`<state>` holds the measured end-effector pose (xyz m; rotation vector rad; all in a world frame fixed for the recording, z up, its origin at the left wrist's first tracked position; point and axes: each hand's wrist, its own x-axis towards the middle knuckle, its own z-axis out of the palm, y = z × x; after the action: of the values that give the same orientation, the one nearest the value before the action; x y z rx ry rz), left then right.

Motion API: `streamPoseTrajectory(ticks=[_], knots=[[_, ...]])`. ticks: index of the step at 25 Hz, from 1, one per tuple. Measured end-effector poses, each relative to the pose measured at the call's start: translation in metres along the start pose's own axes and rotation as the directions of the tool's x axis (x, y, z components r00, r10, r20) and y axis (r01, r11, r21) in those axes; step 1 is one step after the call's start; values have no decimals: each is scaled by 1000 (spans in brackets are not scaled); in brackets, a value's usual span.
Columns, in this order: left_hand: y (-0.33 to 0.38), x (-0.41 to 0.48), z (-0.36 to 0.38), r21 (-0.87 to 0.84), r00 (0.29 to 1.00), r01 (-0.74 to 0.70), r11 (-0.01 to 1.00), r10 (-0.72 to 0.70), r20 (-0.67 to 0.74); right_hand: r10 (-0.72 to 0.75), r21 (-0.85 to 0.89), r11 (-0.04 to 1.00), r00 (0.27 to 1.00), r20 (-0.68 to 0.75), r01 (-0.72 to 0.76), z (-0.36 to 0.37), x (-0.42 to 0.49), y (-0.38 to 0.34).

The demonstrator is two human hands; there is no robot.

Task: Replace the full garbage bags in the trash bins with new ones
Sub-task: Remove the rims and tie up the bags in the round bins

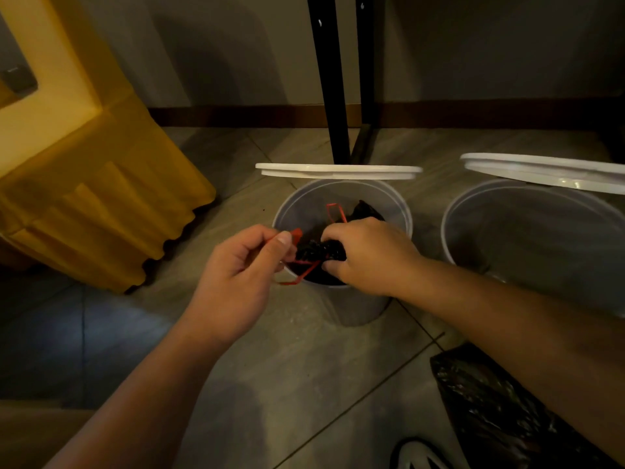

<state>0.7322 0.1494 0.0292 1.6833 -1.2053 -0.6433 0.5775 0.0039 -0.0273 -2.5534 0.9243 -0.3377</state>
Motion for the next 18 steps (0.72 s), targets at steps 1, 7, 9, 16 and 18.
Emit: streamPoseTrajectory(ticks=[1, 7, 9, 16, 18], knots=[[-5, 0, 3, -14, 998, 56, 998, -57, -15, 8, 87, 996, 1000, 11, -9, -2, 0, -2], [26, 14, 28, -468, 973, 181, 865, -226, -40, -38, 466, 871, 966, -256, 158, -48, -6, -36], [42, 19, 24, -578, 970, 200, 791, -242, 4, -71, 513, 827, 948, -310, 229, -75, -9, -51], [77, 26, 2, -664, 958, 287, 691, -222, 183, -320, 223, 906, 927, -193, 359, -115, -27, -80], [77, 28, -5, -612, 972, 227, 757, -141, 187, -328, 215, 905, 923, -201, 368, -117, -29, -79]])
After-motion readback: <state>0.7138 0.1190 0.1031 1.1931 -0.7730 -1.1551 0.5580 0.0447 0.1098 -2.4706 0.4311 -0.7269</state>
